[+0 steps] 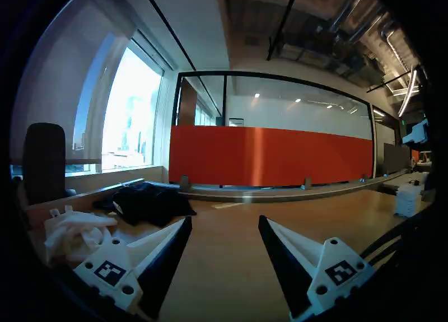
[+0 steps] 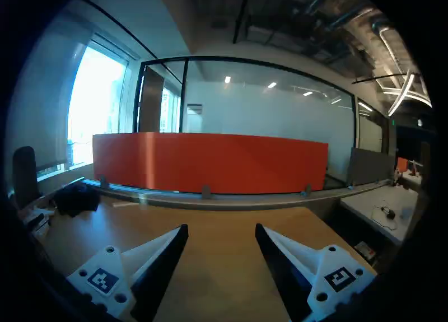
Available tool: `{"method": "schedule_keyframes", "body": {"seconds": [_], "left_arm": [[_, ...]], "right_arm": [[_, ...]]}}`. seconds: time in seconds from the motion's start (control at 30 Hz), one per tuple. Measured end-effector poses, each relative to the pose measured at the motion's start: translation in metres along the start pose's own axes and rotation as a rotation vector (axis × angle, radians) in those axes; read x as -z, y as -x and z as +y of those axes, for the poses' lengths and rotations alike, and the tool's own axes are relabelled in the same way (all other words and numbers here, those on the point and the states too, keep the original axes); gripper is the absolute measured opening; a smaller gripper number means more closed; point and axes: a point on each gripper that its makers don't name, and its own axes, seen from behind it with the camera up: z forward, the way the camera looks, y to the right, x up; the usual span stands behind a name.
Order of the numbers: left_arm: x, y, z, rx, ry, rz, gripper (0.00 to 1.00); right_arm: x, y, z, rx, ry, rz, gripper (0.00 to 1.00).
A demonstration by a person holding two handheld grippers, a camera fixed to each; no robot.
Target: Fold towel
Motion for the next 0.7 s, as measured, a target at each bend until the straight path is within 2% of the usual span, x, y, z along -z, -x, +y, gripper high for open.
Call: {"method": "schedule_keyframes", "body": {"seconds": [0.7], "left_arm": [[0.001, 0.016, 0.000, -0.043, -0.014, -0.015, 0.88]], "right_arm": [[-0.003, 0.010, 0.001, 0.004, -0.003, -0.012, 0.92]]}}
